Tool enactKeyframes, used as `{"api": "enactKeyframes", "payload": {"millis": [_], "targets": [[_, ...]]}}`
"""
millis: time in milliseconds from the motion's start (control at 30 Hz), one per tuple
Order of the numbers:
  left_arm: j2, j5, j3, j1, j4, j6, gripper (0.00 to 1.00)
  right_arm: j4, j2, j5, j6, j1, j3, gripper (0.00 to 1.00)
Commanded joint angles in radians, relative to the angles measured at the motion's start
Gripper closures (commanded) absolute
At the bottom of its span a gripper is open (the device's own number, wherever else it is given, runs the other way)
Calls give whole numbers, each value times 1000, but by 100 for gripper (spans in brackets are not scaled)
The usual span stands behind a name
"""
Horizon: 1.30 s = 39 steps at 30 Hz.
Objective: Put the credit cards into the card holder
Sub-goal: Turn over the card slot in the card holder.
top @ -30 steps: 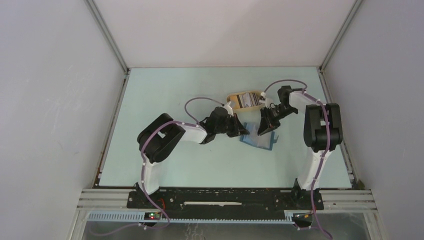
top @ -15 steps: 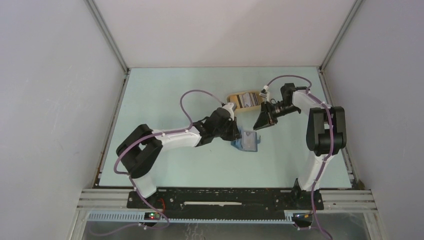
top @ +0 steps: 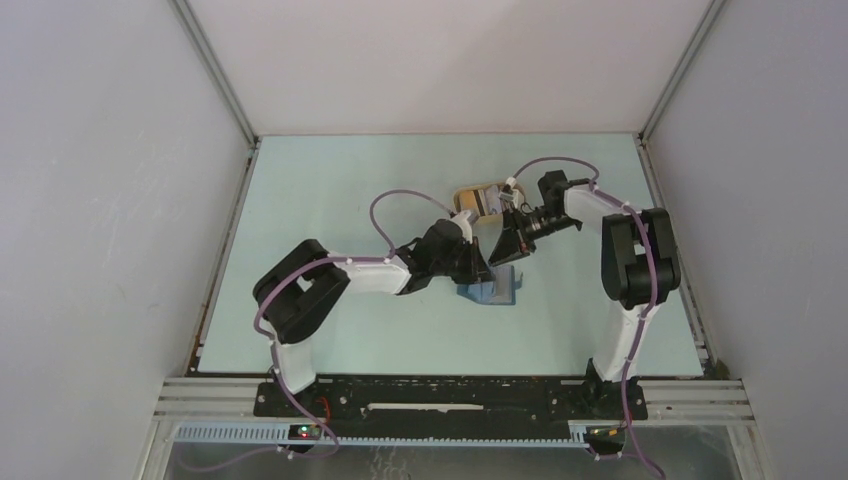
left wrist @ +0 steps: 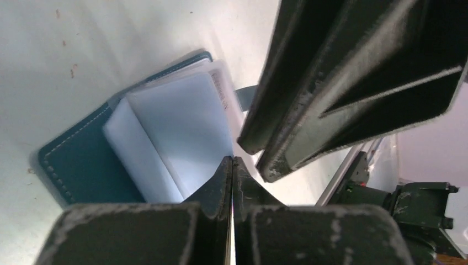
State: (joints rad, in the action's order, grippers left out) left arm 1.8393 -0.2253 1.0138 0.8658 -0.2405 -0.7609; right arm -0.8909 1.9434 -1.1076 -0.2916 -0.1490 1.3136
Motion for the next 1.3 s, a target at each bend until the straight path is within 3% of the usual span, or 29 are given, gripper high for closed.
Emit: {"api": "enactKeyframes", "payload": {"millis": [0, 200, 367, 567, 1267], "targets": [[48, -102, -96, -53, -187, -117, 100, 90, -5, 40, 82, -9, -21, 70], [52, -124, -132, -69, -241, -147, 100, 108, 23, 60, 112, -2, -30, 72], [37, -118, -169, -86, -266, -160, 100, 80, 4, -21, 56, 21, -31, 72], [-19, -96, -254, -105, -319, -184, 100, 83, -7, 20, 39, 2, -31, 72], [-192, -10, -442, -128, -324, -175, 100, 196, 91, 440, 177, -258, -15, 77]]}}
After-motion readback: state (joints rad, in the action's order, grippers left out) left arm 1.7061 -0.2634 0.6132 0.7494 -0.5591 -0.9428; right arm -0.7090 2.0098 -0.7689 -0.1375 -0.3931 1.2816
